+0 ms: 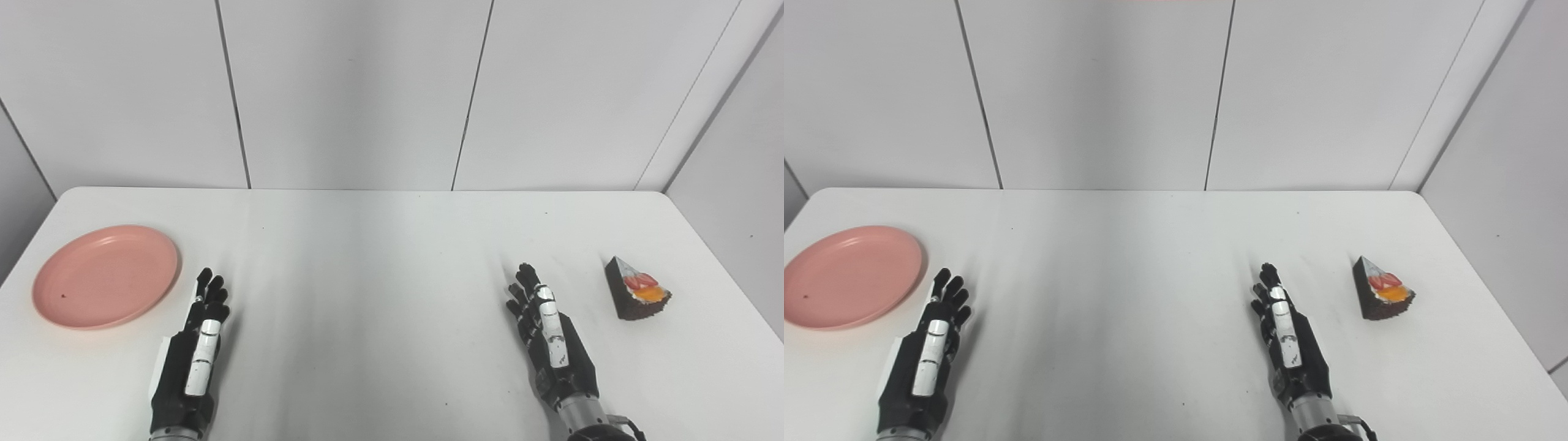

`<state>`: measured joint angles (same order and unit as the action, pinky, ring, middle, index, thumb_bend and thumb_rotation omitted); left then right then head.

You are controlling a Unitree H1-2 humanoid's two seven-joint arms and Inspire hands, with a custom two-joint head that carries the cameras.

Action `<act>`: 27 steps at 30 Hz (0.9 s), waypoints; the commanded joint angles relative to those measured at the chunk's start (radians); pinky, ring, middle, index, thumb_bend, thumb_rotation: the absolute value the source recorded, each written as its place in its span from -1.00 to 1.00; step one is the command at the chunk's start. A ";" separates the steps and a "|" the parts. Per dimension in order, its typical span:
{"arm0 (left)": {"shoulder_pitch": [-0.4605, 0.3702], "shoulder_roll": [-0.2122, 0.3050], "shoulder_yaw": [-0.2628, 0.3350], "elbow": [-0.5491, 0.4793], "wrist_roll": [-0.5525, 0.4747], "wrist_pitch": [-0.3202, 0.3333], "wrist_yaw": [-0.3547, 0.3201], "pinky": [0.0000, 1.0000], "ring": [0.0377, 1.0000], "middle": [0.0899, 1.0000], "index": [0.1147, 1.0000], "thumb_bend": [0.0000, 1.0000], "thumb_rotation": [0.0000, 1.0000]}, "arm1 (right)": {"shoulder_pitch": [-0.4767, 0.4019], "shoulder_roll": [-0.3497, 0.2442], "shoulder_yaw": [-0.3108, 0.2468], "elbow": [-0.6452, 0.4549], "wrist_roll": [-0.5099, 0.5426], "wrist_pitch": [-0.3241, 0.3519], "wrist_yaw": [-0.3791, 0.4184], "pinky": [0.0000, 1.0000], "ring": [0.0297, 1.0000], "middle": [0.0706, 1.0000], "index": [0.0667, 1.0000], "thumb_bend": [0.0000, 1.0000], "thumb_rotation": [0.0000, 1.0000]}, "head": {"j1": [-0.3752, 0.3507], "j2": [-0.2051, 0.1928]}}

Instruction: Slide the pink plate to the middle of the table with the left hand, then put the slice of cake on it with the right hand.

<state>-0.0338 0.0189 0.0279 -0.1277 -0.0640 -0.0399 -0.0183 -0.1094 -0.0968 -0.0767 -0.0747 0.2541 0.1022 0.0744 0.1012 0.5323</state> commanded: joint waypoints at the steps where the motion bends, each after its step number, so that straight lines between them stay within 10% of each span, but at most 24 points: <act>1: -0.022 0.000 -0.005 -0.025 0.015 -0.031 0.001 1.00 1.00 1.00 1.00 0.49 0.80 | -0.001 -0.005 -0.006 -0.010 0.005 -0.030 0.017 1.00 0.97 1.00 0.91 0.68 0.83 | 0.009 -0.001; 27: -0.038 -0.022 -0.043 0.107 0.060 -0.129 0.009 1.00 1.00 1.00 1.00 0.42 0.78 | -0.023 -0.024 -0.039 0.140 0.013 -0.142 0.083 1.00 0.96 1.00 0.94 0.57 0.91 | 0.111 -0.121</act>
<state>-0.0633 0.0084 -0.0076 -0.0374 -0.0196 -0.1209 -0.0154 -0.1327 -0.1121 -0.1083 0.0512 0.2610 -0.0205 0.1516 0.2132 0.4112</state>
